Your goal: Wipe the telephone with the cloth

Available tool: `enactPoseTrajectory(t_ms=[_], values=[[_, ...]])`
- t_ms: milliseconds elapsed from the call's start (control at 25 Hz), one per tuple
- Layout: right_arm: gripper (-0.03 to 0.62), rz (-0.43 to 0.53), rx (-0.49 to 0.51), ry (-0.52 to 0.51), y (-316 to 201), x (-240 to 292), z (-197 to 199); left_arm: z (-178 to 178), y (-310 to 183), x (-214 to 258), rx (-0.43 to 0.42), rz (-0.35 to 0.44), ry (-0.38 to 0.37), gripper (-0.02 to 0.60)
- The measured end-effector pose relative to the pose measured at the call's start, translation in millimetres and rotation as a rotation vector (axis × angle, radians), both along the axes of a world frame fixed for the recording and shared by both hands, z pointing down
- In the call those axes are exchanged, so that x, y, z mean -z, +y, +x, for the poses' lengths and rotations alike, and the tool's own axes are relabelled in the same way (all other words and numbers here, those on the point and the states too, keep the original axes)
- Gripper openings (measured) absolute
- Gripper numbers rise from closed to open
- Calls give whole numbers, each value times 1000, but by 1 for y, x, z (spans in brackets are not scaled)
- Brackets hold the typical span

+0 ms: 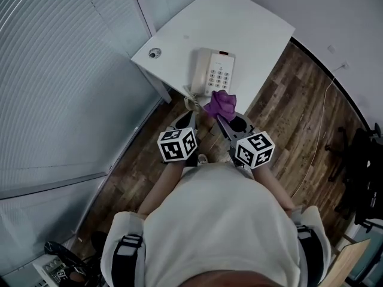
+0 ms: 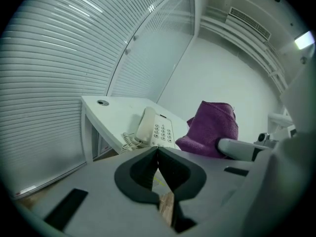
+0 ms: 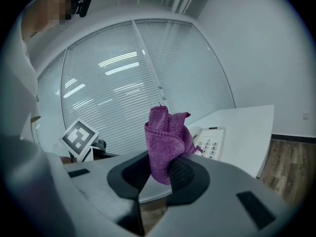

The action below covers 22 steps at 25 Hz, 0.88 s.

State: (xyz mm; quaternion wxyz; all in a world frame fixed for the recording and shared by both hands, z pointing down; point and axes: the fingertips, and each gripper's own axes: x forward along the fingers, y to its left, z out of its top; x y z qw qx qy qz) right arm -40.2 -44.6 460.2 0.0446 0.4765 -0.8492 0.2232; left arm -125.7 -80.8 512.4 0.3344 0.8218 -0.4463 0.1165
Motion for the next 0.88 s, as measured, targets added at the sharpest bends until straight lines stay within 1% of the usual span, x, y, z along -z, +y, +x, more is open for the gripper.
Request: enactPoseTrajectory(t_ms=[280, 480, 640, 880], values=[[89, 2, -21, 17, -19, 4, -3, -6, -4, -10, -18, -29, 6, 21], [89, 13, -33, 29, -38, 9, 3, -4, -6, -15, -32, -46, 1, 21], [89, 40, -23, 46, -62, 16, 11, -3, -15, -18, -14, -49, 8, 21], [89, 70, -15, 64, -103, 23, 24, -2, -32, -18, 13, -50, -3, 21]])
